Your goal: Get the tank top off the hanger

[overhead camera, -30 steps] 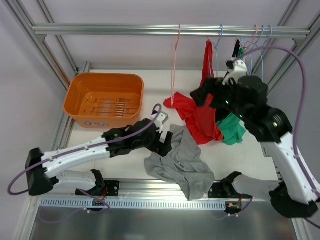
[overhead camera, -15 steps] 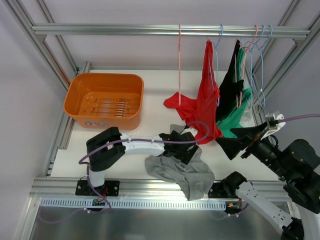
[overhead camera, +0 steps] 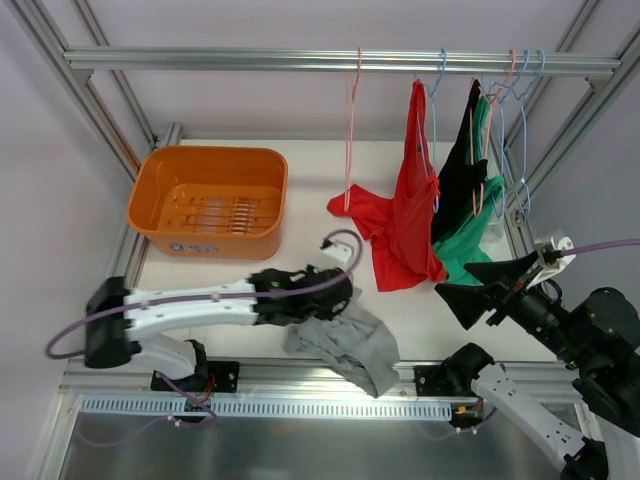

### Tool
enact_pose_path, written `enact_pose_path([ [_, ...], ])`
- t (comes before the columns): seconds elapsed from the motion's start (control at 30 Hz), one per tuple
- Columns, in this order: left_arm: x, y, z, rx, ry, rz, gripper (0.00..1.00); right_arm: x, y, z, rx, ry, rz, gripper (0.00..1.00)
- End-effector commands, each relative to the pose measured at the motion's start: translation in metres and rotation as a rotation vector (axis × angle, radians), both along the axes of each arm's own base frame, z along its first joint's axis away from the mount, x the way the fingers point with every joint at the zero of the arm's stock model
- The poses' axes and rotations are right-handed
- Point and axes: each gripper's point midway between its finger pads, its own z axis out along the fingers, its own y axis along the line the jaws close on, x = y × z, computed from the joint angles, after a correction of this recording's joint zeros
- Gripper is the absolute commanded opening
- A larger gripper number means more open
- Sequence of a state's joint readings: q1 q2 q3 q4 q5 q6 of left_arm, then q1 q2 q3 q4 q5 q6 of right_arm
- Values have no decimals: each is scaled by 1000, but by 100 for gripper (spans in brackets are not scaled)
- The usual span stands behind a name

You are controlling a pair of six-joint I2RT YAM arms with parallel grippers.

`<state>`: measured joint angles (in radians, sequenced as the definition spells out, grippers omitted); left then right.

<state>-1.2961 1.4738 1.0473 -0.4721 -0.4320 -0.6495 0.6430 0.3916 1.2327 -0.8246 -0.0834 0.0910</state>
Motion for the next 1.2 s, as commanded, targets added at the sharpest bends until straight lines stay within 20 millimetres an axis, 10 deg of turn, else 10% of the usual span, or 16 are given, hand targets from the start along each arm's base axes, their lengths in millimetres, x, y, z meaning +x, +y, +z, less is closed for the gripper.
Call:
enact_pose_path([
  [0.0,20,53,119,-143,-196,159,0,7,-5,2,-16,-34,-38,99],
  [0.13,42,111,214,-186,-333,320,0,12,-5,4,-19,-38,-50,99],
  [0.43,113,206,358,-222,-559,558,0,26,7,16,-23,-48,-45,99],
  [0.63,169,250,416,-270,-664,690,0,38,17,12,-48,-19,-37,99],
  [0.9,241,283,368,-254,-601,762,0,37,17,6,-48,-9,-35,99],
  [1.17,265,289,304,-266,-506,804,0,33,10,-2,-44,-15,-55,99],
])
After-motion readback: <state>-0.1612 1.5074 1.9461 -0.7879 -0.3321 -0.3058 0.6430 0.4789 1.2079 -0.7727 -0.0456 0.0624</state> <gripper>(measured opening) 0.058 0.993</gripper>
